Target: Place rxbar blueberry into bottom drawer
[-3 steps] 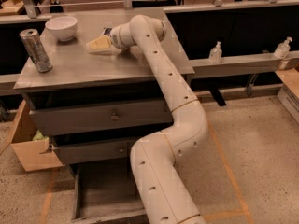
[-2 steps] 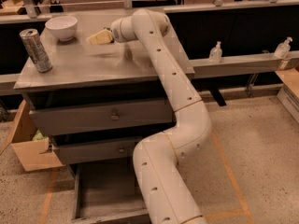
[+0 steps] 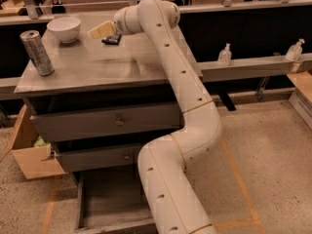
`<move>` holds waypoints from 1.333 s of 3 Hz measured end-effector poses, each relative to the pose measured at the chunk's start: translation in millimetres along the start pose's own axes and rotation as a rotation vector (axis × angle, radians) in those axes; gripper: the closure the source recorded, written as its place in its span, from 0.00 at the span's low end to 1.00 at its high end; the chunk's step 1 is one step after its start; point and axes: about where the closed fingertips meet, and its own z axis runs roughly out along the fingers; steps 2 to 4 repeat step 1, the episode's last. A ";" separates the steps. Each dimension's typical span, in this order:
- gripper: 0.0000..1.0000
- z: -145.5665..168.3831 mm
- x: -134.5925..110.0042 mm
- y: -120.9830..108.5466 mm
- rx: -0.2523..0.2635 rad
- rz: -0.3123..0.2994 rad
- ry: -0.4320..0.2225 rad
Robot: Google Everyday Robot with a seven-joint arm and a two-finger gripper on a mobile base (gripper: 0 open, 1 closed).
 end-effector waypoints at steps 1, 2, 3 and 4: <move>0.00 0.1 0.1 0.1 0.000 0.000 0.000; 0.00 0.1 0.1 0.1 0.000 0.000 0.000; 0.00 0.1 0.1 0.1 0.000 0.000 0.000; 0.00 0.1 0.1 0.1 0.000 0.000 0.000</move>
Offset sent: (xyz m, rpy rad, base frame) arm 0.0000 0.0000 0.0000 0.0000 0.0000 0.0000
